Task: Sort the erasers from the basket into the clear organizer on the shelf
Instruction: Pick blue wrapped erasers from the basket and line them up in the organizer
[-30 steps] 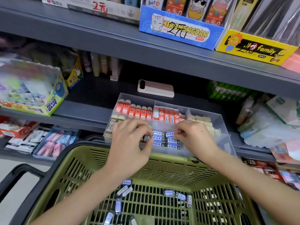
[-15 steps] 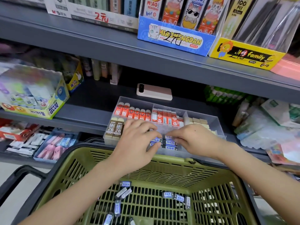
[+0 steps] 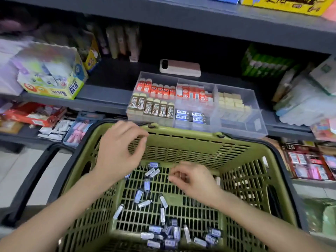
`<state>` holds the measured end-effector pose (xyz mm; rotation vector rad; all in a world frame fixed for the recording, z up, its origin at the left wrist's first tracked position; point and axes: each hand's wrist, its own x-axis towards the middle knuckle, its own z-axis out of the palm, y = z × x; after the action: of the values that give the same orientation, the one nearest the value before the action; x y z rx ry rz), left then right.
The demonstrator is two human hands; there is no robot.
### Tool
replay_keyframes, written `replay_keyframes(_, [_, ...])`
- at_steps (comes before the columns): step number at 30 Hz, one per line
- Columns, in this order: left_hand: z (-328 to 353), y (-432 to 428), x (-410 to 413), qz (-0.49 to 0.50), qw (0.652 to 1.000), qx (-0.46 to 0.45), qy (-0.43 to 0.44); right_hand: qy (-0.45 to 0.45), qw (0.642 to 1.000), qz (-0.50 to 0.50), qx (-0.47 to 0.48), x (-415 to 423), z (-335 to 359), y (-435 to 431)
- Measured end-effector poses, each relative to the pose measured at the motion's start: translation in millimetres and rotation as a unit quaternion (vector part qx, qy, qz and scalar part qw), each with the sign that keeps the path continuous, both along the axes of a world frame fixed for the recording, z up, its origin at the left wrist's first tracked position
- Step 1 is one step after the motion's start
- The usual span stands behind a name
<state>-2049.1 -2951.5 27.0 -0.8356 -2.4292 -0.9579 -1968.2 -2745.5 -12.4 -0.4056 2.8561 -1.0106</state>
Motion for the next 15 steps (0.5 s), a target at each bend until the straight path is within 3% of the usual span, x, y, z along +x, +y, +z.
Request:
replay_keyframes(2, [-22.7,-5.1,15.1,-0.015,0.987,-0.098,-0.128,-0.134,0.988,0.009,0.079,11.7,-40.7,-3.3])
replay_keyframes(3, [-36.6,-6.6,22.2,-0.038,0.957,-0.199,-0.209,-0.171,0.978,0.034,0.117,18.1,-59.4,-4.2])
replay_keyframes(5, [-67.4,-8.3,33.5,-0.094,0.851,-0.412,-0.31,-0.208,0.959,0.101,0.164,30.5,-88.4,-5.6])
replay_keyframes(7, [-92.0,-6.5,41.1,-0.136,0.779,-0.519,-0.324,-0.197,0.943,0.167,0.208,39.0,-107.1,-9.2])
replay_keyframes(11, [-125.7,0.0,47.1,-0.137,0.746,-0.56,-0.333,-0.131,0.933,0.193,0.275,42.5,-124.0,-24.0])
replay_keyframes(15, [-142.7,-0.9,52.4,-0.118,0.779,-0.506,-0.351,-0.165,0.938,0.204,0.226,44.1,-129.5,-26.5])
